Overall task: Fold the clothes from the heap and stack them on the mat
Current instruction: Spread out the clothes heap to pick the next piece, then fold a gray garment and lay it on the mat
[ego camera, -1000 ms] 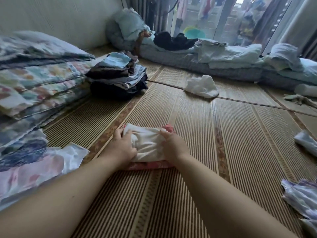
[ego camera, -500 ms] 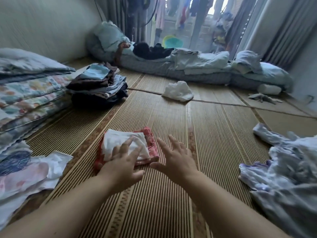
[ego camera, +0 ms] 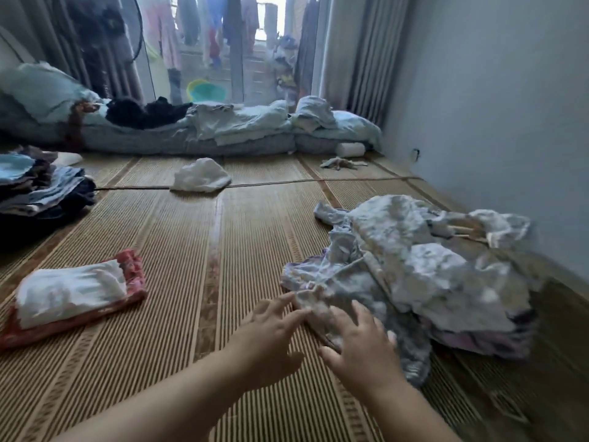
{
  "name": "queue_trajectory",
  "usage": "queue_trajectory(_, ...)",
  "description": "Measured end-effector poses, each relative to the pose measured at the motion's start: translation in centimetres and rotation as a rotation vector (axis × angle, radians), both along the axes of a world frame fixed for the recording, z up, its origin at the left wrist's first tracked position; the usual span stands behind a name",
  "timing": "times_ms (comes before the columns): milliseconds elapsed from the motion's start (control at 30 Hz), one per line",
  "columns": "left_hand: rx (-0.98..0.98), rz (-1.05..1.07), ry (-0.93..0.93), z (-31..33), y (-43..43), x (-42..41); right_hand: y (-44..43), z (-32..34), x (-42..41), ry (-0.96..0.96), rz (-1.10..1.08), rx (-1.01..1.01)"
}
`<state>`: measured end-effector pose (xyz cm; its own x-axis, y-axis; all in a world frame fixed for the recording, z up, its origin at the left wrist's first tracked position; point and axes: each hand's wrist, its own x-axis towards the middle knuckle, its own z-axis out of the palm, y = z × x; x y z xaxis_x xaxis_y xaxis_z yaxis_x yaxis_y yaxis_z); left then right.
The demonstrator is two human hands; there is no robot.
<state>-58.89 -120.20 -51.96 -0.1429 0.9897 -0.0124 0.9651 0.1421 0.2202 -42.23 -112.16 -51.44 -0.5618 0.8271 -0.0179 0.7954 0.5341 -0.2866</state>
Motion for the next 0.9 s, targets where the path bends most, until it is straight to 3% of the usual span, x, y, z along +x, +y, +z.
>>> queue_trajectory(233, -0.065, -0.071, 0.098, -2.7, 6.8, 2.4, 4.2, -2.3, 3.1, -0.02, -0.038, -0.117)
queue_trajectory(433, 0.133, -0.076, 0.152, -2.1, 8.1, 0.8, 5.0, -3.3, 3.6, -0.041, -0.022, -0.127)
queue_trajectory(567, 0.206, -0.121, 0.05, 0.8, 6.7, 0.5, 4.7, -2.5, 4.1, -0.022, -0.062, 0.01)
queue_trajectory(667, 0.218, -0.064, -0.008, 3.9, 5.1, 0.5, 4.6, -1.0, 5.1, 0.188, -0.13, 0.114)
queue_trajectory(767, 0.284, -0.009, -0.011, 7.4, 3.0, 0.2, 3.9, 1.3, 6.3, 0.473, -0.222, 0.096)
queue_trajectory(900, 0.322, -0.008, -0.051, 12.8, 0.5, -0.4, 2.7, 5.7, 7.0, 0.687, -0.303, 0.017)
